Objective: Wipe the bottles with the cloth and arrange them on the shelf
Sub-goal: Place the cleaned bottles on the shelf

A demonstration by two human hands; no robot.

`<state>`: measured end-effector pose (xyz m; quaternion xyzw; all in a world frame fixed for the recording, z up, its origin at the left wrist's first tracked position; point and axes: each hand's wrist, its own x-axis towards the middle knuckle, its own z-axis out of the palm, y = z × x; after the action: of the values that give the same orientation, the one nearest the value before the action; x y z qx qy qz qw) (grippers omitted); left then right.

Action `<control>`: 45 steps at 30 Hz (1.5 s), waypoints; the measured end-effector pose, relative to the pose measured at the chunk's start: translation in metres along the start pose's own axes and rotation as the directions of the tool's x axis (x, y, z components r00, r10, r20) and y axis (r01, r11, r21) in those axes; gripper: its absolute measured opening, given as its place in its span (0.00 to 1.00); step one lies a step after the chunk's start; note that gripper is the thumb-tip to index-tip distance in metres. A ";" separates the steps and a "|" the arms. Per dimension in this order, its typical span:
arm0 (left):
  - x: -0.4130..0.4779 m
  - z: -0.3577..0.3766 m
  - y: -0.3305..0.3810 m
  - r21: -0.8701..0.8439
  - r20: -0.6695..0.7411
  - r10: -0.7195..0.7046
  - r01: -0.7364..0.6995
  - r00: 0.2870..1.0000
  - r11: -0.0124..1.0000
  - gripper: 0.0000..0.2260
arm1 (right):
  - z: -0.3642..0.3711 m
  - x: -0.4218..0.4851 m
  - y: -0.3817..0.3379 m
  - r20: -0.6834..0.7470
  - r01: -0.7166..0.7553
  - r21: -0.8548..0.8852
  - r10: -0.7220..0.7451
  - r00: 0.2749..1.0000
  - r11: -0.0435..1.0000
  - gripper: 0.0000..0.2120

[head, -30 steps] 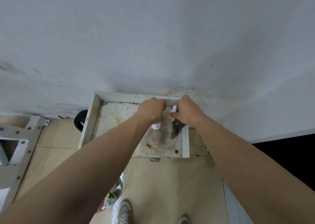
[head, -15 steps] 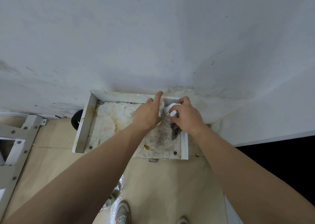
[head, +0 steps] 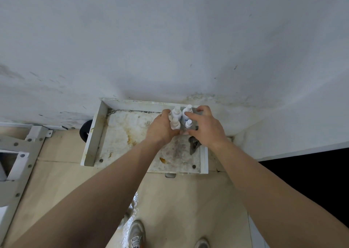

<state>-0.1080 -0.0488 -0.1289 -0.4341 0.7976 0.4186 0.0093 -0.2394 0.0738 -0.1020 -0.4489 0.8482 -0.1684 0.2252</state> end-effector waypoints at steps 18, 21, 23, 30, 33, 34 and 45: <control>-0.196 -0.023 0.048 -0.515 0.456 -0.230 0.466 0.860 0.719 0.26 | -0.023 -0.156 -0.057 -0.058 -0.112 0.510 0.164 0.985 0.853 0.11; -0.233 -0.010 0.051 -0.760 0.432 -0.171 0.459 0.886 0.460 0.19 | -0.013 -0.187 -0.065 -0.050 -0.106 0.573 0.164 0.985 0.813 0.10; -0.251 -0.001 0.046 -0.808 0.362 -0.152 0.391 0.920 0.441 0.13 | -0.003 -0.205 -0.069 0.019 -0.115 0.607 0.131 0.991 0.787 0.15; -0.289 0.025 0.015 -0.806 0.155 -0.277 0.284 0.948 0.519 0.10 | 0.030 -0.244 -0.074 0.387 -0.441 0.797 0.211 0.897 0.412 0.34; -0.299 0.038 -0.010 -0.850 0.128 -0.354 0.287 0.926 0.443 0.05 | 0.058 -0.246 -0.080 0.417 -0.466 0.832 0.216 0.883 0.300 0.21; -0.301 0.043 -0.020 -0.870 0.155 -0.384 0.310 0.910 0.383 0.06 | 0.068 -0.246 -0.079 0.412 -0.465 0.827 0.222 0.884 0.315 0.17; -0.315 0.067 -0.275 -0.612 0.328 -0.629 0.666 0.704 0.426 0.06 | 0.298 -0.231 -0.079 0.382 -0.510 0.441 0.360 0.851 0.738 0.11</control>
<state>0.2577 0.1373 -0.2347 -0.6656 0.3500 0.6586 0.0258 0.0881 0.1995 -0.2614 -0.1752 0.8110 -0.2732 0.4869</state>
